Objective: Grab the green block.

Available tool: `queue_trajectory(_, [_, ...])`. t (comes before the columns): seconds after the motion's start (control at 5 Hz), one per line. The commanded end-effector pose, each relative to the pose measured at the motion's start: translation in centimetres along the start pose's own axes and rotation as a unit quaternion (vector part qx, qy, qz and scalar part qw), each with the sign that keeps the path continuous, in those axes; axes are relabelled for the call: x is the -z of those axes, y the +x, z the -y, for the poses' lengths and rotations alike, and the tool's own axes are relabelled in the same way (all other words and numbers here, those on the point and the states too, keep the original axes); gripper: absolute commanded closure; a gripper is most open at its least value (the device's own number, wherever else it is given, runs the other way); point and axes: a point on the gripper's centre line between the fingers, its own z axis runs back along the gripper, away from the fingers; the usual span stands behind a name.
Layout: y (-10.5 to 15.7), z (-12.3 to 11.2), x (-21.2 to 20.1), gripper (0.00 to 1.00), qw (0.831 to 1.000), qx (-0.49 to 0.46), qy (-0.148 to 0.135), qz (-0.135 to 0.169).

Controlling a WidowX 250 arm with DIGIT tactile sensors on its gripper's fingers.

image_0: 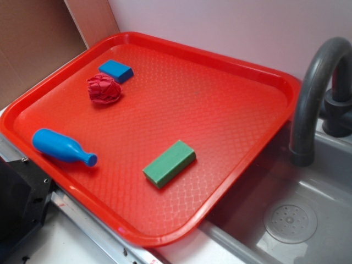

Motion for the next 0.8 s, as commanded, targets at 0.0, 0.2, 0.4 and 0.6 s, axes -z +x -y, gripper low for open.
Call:
queue_trajectory(0.0, [0.0,0.0,0.0,0.00,1.000,0.000,0.000,0.000])
queue_trajectory(0.2, [1.1,2.5,1.2,0.00,0.998,-0.041,-0.005,0.052])
queue_trajectory(0.4, [2.6,4.8,2.3,0.00,0.997,-0.031,-0.029,0.070])
queue_trajectory(0.6, [3.9,7.5,3.8,0.00,0.996,0.011,-0.057,0.071])
